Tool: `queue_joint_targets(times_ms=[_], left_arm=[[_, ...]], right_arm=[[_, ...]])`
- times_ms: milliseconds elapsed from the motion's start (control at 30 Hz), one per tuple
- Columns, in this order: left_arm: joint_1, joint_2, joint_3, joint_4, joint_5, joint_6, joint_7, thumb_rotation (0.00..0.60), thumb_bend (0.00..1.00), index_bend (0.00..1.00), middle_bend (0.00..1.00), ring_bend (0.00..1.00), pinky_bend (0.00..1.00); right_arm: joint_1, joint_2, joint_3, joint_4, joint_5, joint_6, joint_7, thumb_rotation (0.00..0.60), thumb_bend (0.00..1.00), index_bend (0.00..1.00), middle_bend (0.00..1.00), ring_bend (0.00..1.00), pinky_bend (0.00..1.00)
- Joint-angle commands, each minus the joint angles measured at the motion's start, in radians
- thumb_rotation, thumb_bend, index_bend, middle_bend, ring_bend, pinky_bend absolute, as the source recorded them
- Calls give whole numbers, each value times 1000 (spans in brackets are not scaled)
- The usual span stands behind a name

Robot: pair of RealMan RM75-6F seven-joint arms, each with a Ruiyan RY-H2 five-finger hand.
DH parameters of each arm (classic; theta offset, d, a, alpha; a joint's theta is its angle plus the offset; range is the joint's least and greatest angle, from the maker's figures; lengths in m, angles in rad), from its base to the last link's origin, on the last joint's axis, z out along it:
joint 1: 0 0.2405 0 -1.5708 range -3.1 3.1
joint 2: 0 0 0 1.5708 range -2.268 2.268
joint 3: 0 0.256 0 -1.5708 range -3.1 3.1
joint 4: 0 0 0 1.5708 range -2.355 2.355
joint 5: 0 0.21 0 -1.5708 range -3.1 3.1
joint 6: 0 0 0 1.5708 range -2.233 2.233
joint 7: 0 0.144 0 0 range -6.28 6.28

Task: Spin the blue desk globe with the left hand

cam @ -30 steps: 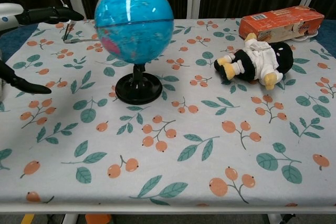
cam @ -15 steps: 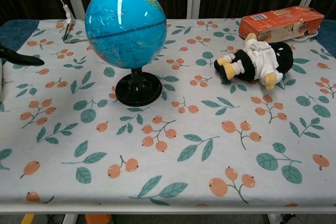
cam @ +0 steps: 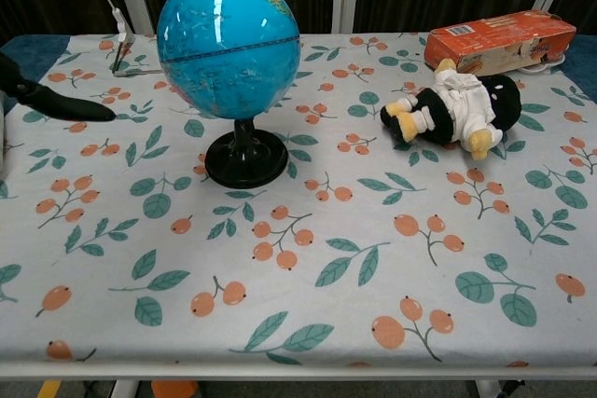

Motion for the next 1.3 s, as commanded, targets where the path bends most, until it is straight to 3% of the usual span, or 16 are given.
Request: queue_joint_targets(times_ms=[33,900,1300], left_arm=[[-10,-11,8,-7,2,-22,11,600,88,73,36,0,0],[-18,-32,25,33,-67,-81,12,600,88,73,35,0,0],[9,-26,40,103,-154,-112,-36,600,88,74,35,0,0]], right_arm=[[0,-1,0,1,0,-1,1,600,282,0,0,0,0],[1,-2,1,5,3,-4,5,600,282,0,0,0,0],[1,-1,3,6,8,-4,5,600,283,0,0,0,0]])
